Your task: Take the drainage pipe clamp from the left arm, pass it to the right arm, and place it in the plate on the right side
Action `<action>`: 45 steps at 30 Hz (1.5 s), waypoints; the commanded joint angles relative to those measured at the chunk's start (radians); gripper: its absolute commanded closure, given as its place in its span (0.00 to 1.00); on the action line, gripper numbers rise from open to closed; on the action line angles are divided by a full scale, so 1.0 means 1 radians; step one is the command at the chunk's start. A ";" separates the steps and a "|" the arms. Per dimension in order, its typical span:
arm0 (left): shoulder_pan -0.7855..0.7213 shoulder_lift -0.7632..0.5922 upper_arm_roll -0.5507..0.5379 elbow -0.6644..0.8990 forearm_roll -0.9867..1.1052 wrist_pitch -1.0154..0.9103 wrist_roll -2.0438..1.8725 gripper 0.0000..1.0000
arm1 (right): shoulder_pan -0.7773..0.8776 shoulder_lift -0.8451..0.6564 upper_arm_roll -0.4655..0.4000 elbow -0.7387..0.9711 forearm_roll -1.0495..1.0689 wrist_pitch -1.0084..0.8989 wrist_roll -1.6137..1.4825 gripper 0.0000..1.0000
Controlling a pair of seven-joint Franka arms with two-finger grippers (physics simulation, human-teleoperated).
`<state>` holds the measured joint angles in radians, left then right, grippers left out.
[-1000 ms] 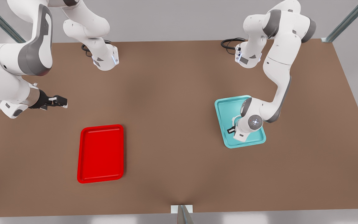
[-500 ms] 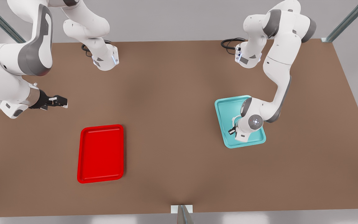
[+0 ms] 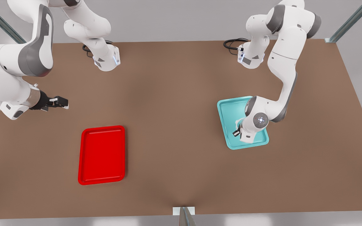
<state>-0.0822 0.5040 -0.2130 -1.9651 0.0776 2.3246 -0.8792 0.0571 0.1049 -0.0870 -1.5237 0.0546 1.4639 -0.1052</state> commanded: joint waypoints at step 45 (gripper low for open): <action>-0.323 0.383 -0.163 0.936 -0.094 -0.160 -1.426 0.79 | 0.641 0.484 0.015 -0.066 0.456 1.035 0.234 0.00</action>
<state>-0.4049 0.8880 -0.3734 -1.0300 -0.0158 2.1365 -1.9268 0.6948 0.5838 -0.0721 -1.5903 0.5089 2.4357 0.0757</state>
